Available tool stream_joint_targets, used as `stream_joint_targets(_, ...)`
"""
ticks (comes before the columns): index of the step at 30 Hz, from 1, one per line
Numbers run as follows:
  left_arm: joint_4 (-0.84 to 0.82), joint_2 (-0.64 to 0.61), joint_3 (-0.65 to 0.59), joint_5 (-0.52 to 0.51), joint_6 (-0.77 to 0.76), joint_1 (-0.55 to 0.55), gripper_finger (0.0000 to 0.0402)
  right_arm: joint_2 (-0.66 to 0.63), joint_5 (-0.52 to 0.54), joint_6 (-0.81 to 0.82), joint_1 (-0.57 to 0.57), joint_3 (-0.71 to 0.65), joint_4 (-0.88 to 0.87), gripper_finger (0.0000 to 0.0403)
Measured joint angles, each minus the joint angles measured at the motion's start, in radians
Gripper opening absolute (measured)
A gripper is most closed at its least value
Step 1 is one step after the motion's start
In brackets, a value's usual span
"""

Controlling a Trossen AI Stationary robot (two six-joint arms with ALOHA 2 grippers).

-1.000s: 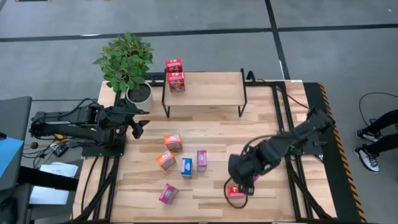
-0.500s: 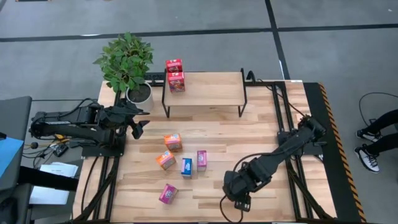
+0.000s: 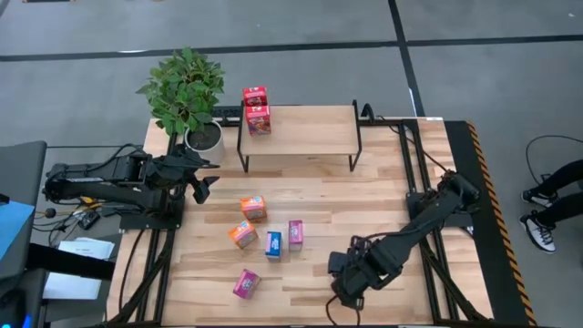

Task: Stack cereal on shelf
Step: Put the red cereal box on the shelf aligned with the other red cereal box on the shelf

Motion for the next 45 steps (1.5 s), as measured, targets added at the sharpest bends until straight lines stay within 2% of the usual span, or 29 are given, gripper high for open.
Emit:
stream_joint_targets(5, 0.0, 0.0, 0.0, 0.019, -0.008, 0.0, 0.029, 0.001, -0.011, -0.019, -0.003, -0.049, 0.081, 0.0286)
stream_joint_targets(22, 0.0, 0.0, 0.0, 0.021, -0.004, 0.0, 0.029, 0.0, -0.054, -0.031, -0.003, -0.129, 0.178, 0.0283)
stream_joint_targets(35, 0.0, 0.0, 0.0, 0.023, 0.015, 0.0, 0.029, -0.008, -0.079, -0.084, -0.029, -0.129, 0.16, 0.0192)
stream_joint_targets(45, 0.0, 0.0, 0.0, 0.023, 0.015, 0.0, 0.029, -0.164, -0.131, -0.226, -0.181, -0.129, 0.069, 0.0176)
